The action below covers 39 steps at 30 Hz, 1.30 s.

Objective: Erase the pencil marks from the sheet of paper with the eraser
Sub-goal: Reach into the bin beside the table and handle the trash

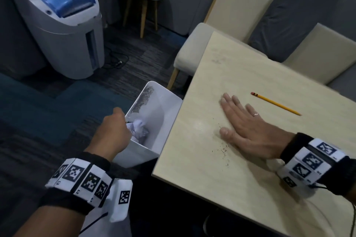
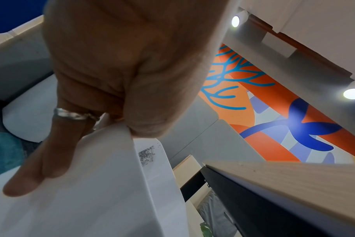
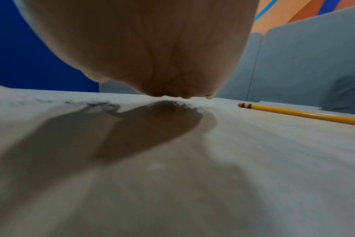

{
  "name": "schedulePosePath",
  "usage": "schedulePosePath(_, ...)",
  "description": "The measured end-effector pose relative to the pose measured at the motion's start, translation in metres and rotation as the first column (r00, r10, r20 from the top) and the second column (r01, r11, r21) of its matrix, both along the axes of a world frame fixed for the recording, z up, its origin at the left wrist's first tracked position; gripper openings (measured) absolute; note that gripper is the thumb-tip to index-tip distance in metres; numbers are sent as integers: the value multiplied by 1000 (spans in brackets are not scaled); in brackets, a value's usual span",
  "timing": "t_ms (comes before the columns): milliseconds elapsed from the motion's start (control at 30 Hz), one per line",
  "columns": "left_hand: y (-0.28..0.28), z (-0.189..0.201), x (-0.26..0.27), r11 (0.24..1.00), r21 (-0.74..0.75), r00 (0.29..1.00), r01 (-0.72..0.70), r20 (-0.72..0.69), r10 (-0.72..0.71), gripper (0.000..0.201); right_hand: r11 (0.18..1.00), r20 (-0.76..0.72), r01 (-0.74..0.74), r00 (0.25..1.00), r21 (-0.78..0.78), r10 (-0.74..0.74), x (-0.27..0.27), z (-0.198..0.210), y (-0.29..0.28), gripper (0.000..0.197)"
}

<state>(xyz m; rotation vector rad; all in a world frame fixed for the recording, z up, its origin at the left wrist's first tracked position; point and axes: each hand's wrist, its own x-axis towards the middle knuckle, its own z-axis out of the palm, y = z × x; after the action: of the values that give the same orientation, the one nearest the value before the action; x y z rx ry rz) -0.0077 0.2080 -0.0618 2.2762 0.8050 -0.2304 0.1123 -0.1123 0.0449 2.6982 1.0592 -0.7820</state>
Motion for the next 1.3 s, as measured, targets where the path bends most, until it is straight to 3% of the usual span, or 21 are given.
schedulePosePath(100,5,1,-4,1000,9,1000,-3,-16,4,15,998,-5,-46,999,31,46,-32,0,-1,94)
schedulePosePath(200,10,1,-7,1000,12,1000,6,-27,-5,19,958,-50,257,966,124,-253,-88,8,-15,97)
schedulePosePath(267,13,0,-9,1000,13,1000,15,-24,-15,23,877,-40,478,878,34,-477,-127,0,-21,105)
schedulePosePath(400,14,1,-11,1000,-8,999,18,-27,-18,31,743,26,669,743,-12,-668,-172,-22,12,114)
schedulePosePath(467,12,2,-11,1000,-21,999,22,-32,-23,34,732,23,680,732,35,-681,-170,-22,50,114)
schedulePosePath(633,11,3,-11,997,-72,1000,14,-20,-15,39,782,-23,609,791,134,-612,-130,-15,116,113)
schedulePosePath(733,14,0,-10,993,-115,1000,-11,3,11,34,751,-4,649,757,122,-654,-114,2,88,118)
schedulePosePath(900,15,-4,-8,989,-144,999,-23,34,28,31,641,72,763,647,-82,-760,-117,-2,44,133)
schedulePosePath(1133,13,5,-7,985,-171,996,-39,76,52,32,827,-44,551,834,113,-550,-100,-20,105,113)
schedulePosePath(1200,15,9,-8,981,-192,993,-39,101,60,32,820,-62,550,835,160,-547,-94,-15,101,113)
schedulePosePath(1300,16,14,-8,972,-233,989,-36,131,68,33,754,-33,637,767,158,-641,-87,-6,70,132)
